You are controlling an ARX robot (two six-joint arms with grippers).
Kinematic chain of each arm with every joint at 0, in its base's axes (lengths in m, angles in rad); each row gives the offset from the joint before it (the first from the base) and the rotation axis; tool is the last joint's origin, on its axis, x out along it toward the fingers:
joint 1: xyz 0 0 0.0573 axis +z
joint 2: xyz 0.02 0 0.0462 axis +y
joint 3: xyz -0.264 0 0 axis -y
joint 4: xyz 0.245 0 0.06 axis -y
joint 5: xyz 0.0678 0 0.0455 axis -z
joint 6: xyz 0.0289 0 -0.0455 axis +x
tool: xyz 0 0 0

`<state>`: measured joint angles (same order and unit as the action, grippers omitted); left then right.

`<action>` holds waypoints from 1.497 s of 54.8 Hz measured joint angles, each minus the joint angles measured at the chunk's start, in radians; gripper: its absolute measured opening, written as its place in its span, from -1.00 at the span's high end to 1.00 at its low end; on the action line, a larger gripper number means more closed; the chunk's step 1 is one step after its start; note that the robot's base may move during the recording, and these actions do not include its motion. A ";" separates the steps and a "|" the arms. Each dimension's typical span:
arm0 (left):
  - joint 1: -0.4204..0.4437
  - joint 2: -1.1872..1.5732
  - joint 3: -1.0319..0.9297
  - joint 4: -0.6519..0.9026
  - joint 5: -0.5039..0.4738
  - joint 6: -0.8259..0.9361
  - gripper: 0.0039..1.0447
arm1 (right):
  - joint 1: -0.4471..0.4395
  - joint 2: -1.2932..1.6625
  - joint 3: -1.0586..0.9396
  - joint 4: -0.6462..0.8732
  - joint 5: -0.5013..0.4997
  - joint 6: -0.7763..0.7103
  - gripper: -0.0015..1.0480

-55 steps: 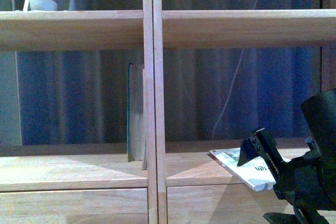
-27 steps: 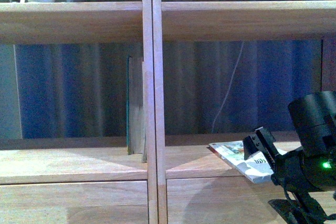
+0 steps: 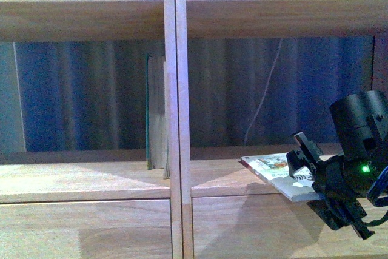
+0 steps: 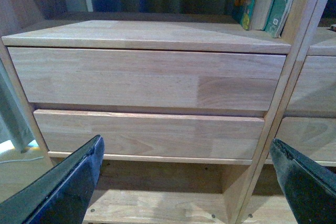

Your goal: Organize books on shelf

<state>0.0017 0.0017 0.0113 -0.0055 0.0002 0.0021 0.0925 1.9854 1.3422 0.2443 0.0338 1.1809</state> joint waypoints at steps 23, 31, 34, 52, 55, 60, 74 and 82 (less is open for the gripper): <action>0.000 0.000 0.000 0.000 0.000 0.000 -0.86 | -0.013 -0.066 -0.011 -0.021 -0.037 -0.052 0.85; 0.000 0.000 0.000 0.000 0.000 0.000 -0.86 | -0.028 -0.125 -0.069 -0.002 -0.063 -0.099 0.86; 0.000 0.000 0.000 0.000 0.000 0.000 -0.86 | -0.034 -0.151 -0.094 0.008 -0.076 -0.116 0.86; 0.000 0.000 0.000 0.000 0.000 0.000 -0.86 | -0.073 -0.462 -0.287 0.050 -0.287 -0.269 0.86; 0.000 0.000 0.000 0.000 0.000 0.000 -0.86 | -0.077 -0.523 -0.309 0.045 -0.325 -0.281 0.86; 0.000 0.000 0.000 0.000 0.000 0.000 -0.86 | -0.077 -0.610 -0.343 0.040 -0.381 -0.301 0.86; 0.000 0.000 0.000 0.000 0.000 0.000 -0.86 | -0.038 -0.762 -0.391 0.051 -0.454 -0.325 0.86; 0.011 0.015 0.006 -0.012 0.044 -0.040 -0.86 | 0.004 -0.771 -0.393 0.080 -0.453 -0.325 0.86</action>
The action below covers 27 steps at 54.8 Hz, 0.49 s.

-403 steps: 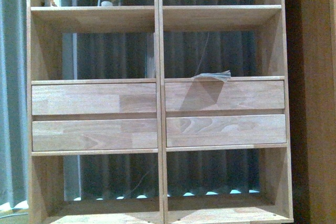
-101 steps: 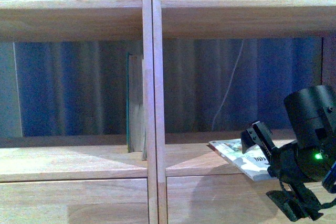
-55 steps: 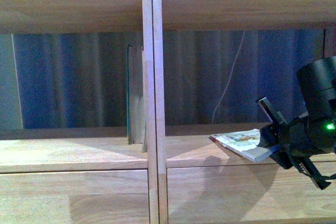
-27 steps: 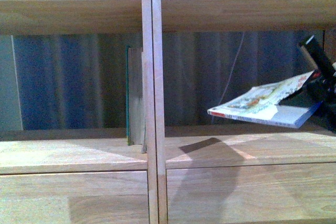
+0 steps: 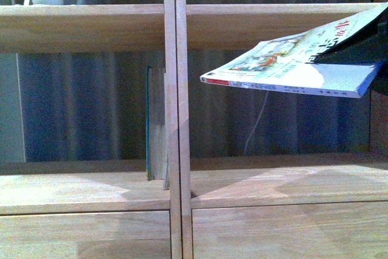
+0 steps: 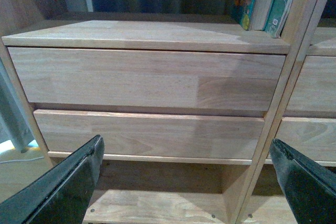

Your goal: Organize books on shelf

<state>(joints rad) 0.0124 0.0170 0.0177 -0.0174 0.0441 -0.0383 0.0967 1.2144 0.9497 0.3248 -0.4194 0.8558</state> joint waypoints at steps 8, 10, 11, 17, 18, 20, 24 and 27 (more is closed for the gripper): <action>0.087 0.304 0.096 0.208 0.260 -0.300 -0.86 | 0.052 0.002 -0.001 0.002 0.019 -0.001 0.86; 0.092 0.370 0.127 0.270 0.289 -0.348 -0.86 | 0.066 0.002 -0.001 0.001 0.023 -0.002 0.86; 0.093 0.409 0.148 0.306 0.314 -0.391 -0.86 | 0.074 0.002 -0.001 0.001 0.027 -0.003 0.86; 0.093 0.555 0.232 0.459 0.379 -0.533 -0.86 | 0.109 0.002 0.000 0.003 0.038 -0.008 0.86; 0.092 0.581 0.248 0.490 0.386 -0.562 -0.86 | 0.116 0.002 0.001 0.003 0.038 -0.008 0.86; 0.086 0.631 0.277 0.544 0.394 -0.616 -0.86 | 0.131 0.002 0.003 0.004 0.041 -0.008 0.86; 0.071 0.704 0.315 0.633 0.410 -0.727 -0.86 | 0.154 0.002 0.010 0.009 0.044 -0.008 0.86; 0.055 0.754 0.335 0.707 0.410 -0.804 -0.86 | 0.171 0.002 0.016 0.010 0.051 -0.008 0.86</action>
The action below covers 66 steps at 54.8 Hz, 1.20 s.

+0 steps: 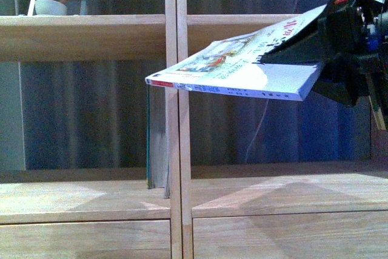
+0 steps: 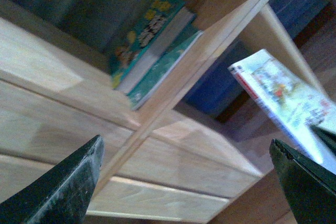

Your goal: Organize books on shelf

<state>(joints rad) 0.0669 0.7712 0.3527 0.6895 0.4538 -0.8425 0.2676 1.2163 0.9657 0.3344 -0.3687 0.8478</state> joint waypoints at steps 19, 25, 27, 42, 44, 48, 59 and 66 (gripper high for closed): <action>-0.138 0.216 0.094 0.292 -0.125 -0.323 -0.86 | 0.074 0.000 0.009 -0.007 0.024 0.007 0.86; -0.199 0.290 0.126 0.349 -0.164 -0.365 -0.86 | 0.095 -0.002 0.009 -0.013 0.023 0.020 0.86; -0.213 0.310 0.134 0.359 -0.174 -0.374 -0.86 | 0.100 -0.005 0.009 -0.014 0.021 0.023 0.86; -0.298 0.429 0.208 0.403 -0.230 -0.390 -0.86 | 0.130 -0.038 0.009 -0.023 -0.015 0.045 0.86; -0.307 0.442 0.220 0.410 -0.235 -0.390 -0.86 | 0.136 -0.042 0.009 -0.023 -0.023 0.047 0.86; -0.327 0.462 0.244 0.415 -0.243 -0.389 -0.86 | 0.146 -0.047 0.009 -0.030 -0.039 0.047 0.86; -0.359 0.503 0.297 0.412 -0.257 -0.386 -0.86 | 0.161 -0.049 0.004 -0.043 -0.071 0.046 0.86; -0.372 0.519 0.316 0.407 -0.264 -0.382 -0.86 | 0.165 -0.049 -0.004 -0.044 -0.080 0.045 0.86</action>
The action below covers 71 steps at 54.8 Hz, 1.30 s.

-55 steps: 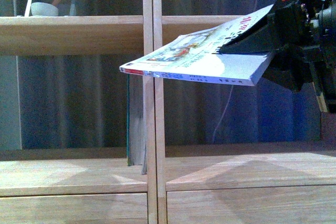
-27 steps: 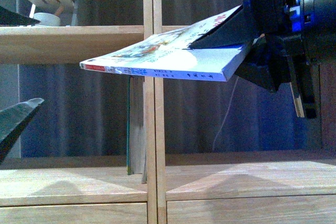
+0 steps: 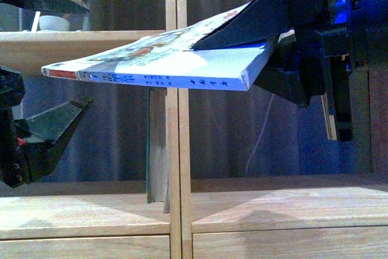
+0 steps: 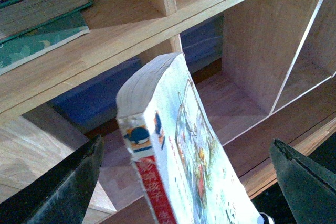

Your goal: Organize books on shelf

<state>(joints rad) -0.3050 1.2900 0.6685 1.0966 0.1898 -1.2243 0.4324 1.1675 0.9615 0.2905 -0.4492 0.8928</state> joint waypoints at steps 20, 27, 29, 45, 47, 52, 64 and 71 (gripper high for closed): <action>-0.029 0.008 0.022 -0.045 -0.021 0.023 -0.05 | 0.000 -0.003 -0.011 0.003 -0.011 0.001 0.86; -0.035 0.008 0.023 -0.072 -0.036 0.031 0.45 | 0.000 -0.003 -0.014 0.007 -0.015 0.001 0.86; -0.035 0.008 0.023 -0.078 -0.038 0.031 0.55 | -0.001 -0.004 -0.015 0.008 -0.015 0.001 0.86; -0.037 -0.003 0.031 -0.091 -0.044 0.022 0.87 | -0.006 -0.003 -0.023 0.009 -0.014 0.004 0.86; -0.037 -0.003 0.031 -0.093 -0.044 0.022 0.87 | -0.006 -0.003 -0.023 0.009 -0.013 0.004 0.86; -0.036 -0.005 0.031 -0.101 -0.044 0.022 0.87 | -0.006 -0.003 -0.023 0.009 -0.013 0.000 0.86; -0.021 -0.027 0.034 -0.153 -0.036 0.035 0.88 | -0.046 -0.003 -0.027 0.037 0.054 -0.053 0.38; 0.028 -0.060 0.043 -0.241 -0.012 0.109 0.88 | -0.121 0.004 -0.026 0.076 0.195 -0.198 -0.01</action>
<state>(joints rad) -0.2768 1.2301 0.7120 0.8558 0.1780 -1.1152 0.3111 1.1717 0.9352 0.3660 -0.2546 0.6945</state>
